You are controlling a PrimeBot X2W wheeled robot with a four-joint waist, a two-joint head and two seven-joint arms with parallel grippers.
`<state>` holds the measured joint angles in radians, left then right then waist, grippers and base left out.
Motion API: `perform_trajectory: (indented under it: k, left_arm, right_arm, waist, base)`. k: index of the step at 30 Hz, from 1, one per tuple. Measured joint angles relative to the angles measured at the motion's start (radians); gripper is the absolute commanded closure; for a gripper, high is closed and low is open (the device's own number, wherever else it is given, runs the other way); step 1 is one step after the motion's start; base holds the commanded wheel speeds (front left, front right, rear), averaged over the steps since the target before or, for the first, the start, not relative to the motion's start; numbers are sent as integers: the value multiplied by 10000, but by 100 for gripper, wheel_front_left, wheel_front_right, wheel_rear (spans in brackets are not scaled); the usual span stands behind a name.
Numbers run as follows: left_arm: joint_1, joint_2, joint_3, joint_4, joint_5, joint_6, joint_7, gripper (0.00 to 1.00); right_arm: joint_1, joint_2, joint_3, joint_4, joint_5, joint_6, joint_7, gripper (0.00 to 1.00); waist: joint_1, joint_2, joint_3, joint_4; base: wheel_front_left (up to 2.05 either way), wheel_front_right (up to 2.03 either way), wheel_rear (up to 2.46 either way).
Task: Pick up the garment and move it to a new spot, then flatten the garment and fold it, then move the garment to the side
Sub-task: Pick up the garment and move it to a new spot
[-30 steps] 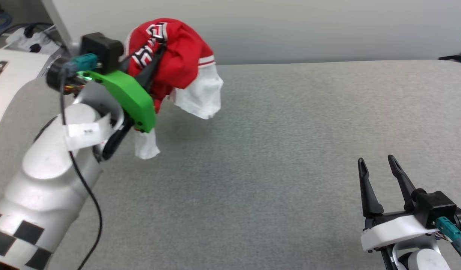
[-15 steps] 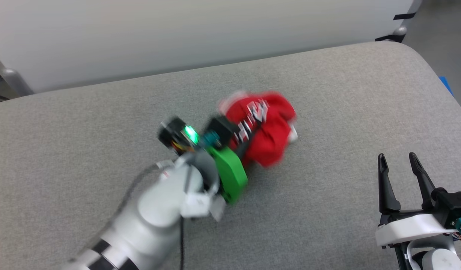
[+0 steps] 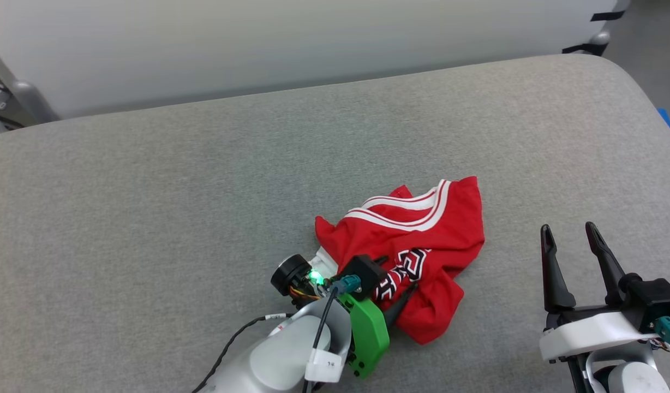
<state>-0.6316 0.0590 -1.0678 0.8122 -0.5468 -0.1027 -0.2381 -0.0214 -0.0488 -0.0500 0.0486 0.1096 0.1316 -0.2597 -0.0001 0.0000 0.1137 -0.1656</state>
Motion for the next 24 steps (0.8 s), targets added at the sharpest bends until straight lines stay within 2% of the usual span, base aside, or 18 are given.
perform_trajectory:
  k: [6, 13, 19, 24]
  left_arm:
    - [-4, -27, 217, -303, -104, 31, -165, 0]
    - [16, 71, 692, -1687, -71, 169, -176, 0]
    - [412, 755, 1705, -2926, -167, 731, -176, 0]
    - [1415, 1647, 3375, -4033, -527, 1467, -178, 0]
  right_arm:
    - [7, 2, -71, 36, -4, 0, 0, 0]
    - [253, 2, -261, 42, -86, 0, 0, 0]
    - [448, 4, -359, 19, -88, 0, 0, 0]
    - [517, 8, -343, -232, -88, 0, 0, 0]
  waist:
    - [0, 0, -195, 466]
    - [0, 1, -591, 1151]
    - [0, 0, -981, 1729]
    - [0, 0, -1306, 2148]
  base:
    - [0, 0, 0]
    - [0, 0, 0]
    - [0, 0, 0]
    - [0, 0, 0]
